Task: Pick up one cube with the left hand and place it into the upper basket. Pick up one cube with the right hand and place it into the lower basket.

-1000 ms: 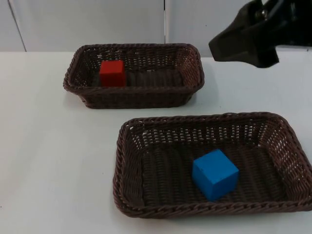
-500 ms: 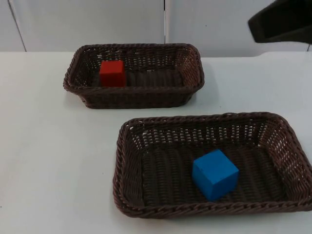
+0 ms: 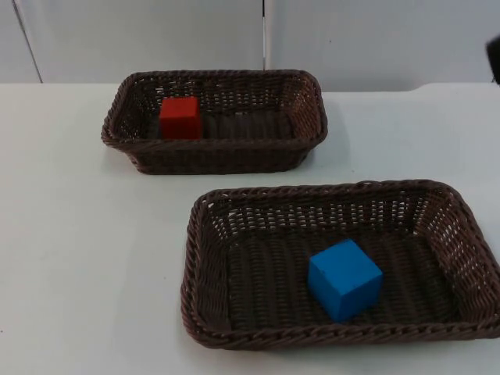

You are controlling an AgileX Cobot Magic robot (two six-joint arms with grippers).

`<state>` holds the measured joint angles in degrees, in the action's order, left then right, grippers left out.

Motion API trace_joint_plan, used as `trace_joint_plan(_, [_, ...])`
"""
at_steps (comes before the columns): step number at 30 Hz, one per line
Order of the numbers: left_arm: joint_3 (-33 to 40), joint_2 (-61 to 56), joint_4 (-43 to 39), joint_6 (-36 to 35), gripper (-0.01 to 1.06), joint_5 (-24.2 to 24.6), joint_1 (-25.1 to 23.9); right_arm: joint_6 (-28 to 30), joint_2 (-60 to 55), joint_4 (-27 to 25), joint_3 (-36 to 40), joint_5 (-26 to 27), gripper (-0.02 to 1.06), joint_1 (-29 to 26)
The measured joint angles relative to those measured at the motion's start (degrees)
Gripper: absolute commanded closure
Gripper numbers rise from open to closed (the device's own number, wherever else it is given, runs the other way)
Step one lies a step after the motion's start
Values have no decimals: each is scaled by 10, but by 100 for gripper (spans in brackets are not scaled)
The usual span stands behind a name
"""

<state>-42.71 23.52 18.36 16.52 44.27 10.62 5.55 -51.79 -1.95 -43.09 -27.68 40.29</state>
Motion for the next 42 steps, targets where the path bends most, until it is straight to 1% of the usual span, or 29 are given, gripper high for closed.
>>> trace_joint_plan(2, [0, -19, -2, 0, 24, 15, 0, -3, 25, 0, 19, 0, 25, 0])
trace_joint_plan(3, [0, -19, -2, 0, 24, 15, 0, -3, 25, 0, 19, 0, 25, 0])
trace_joint_plan(7, [0, -52, -8, 0, 24, 42, 0, -11, 86, 0, 52, -1, 25, 0])
trace_joint_plan(13, [0, -84, -9, 0, 24, 68, 0, -18, 137, 0, 65, -8, 25, 0])
trace_joint_plan(21, [0, -141, -21, -2, 24, 89, 0, -23, 208, 0, 67, -51, 25, 0])
trace_joint_plan(25, [0, -166, -40, -17, 24, 104, 0, -24, 233, 0, 69, -68, 25, 0])
trace_joint_plan(29, [0, -183, -69, -35, 24, 129, 0, -24, 253, 0, 79, -71, 25, 0])
trace_joint_plan(32, [0, -201, -104, -60, 24, 140, 0, -24, 269, 1, 96, -74, 25, 0])
trace_joint_plan(33, [0, -201, -104, -60, 24, 140, 0, -24, 269, 1, 96, -74, 25, 0])
trace_joint_plan(37, [0, -222, -142, -100, 24, 154, 0, -24, 285, 1, 106, -77, 25, 0])
trace_joint_plan(42, [0, -232, -143, -107, 24, 170, 0, -24, 291, 1, 107, -80, 25, 0])
